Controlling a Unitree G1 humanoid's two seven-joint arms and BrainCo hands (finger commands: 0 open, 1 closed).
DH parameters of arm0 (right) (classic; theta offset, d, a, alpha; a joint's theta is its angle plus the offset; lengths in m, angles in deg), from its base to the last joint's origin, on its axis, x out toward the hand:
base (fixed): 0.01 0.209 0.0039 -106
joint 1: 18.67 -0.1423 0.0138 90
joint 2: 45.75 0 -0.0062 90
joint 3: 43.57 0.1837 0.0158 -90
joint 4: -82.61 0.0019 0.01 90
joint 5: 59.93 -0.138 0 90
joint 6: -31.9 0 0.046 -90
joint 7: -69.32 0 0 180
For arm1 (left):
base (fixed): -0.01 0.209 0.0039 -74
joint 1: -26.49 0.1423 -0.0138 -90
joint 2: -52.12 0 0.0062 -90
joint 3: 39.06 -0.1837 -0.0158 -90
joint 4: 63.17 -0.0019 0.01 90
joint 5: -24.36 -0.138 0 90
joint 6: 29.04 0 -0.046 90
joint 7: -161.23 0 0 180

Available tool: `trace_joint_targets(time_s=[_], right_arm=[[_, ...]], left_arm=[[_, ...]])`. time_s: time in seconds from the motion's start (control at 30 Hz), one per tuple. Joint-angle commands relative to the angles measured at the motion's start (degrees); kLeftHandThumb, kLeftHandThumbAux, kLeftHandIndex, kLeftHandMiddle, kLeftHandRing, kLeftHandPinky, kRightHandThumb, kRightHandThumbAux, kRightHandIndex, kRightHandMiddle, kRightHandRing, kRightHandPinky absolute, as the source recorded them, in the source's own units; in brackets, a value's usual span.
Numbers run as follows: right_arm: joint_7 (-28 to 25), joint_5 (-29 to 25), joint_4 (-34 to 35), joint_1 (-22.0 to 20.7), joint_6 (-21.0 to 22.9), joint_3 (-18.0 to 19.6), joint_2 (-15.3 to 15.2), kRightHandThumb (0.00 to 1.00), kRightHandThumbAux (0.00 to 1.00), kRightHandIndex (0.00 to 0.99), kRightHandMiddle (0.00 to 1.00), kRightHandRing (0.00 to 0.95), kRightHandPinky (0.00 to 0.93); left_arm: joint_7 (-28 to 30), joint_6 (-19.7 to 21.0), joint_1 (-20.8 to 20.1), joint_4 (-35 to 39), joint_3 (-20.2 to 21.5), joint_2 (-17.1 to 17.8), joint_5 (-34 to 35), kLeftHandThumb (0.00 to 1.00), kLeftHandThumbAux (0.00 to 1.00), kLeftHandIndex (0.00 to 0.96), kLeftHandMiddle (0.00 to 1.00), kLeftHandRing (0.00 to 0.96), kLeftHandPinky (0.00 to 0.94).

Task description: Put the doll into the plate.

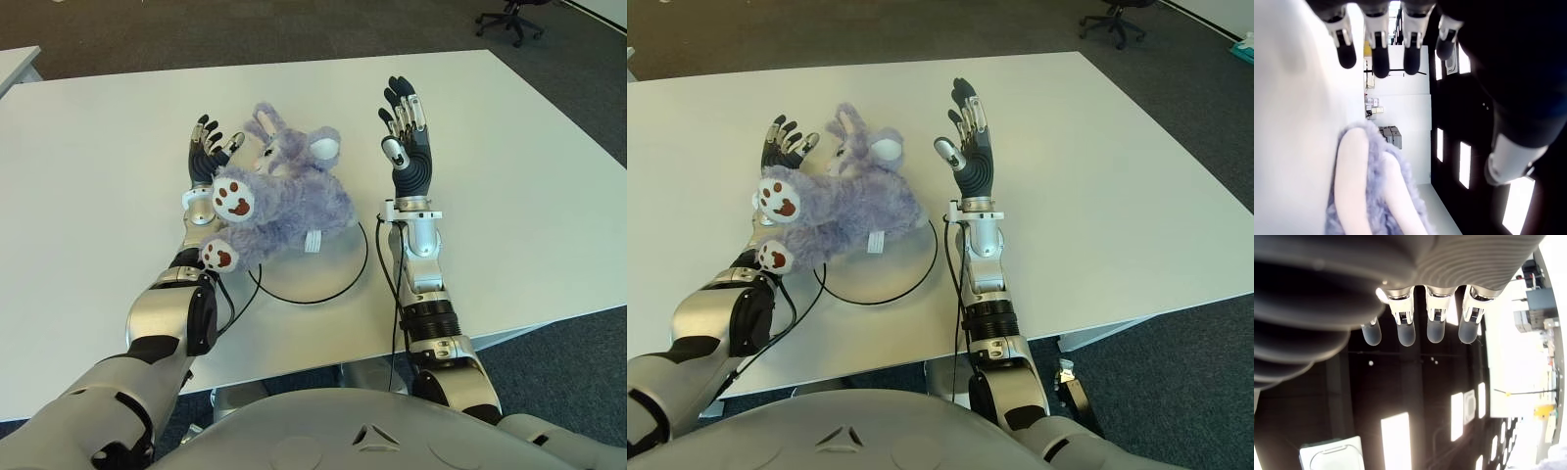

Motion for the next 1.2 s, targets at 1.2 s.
trace_joint_targets(time_s=[1.2], right_arm=[[4.7,3.1,-34.0,-20.6,-12.4,4.4,-2.8,0.000,0.439,0.034,0.014,0.002,0.004]], left_arm=[[0.9,8.8,13.5,-9.1,-0.5,-4.9,-0.2,0.077,0.688,0.024,0.136,0.135,0.104]])
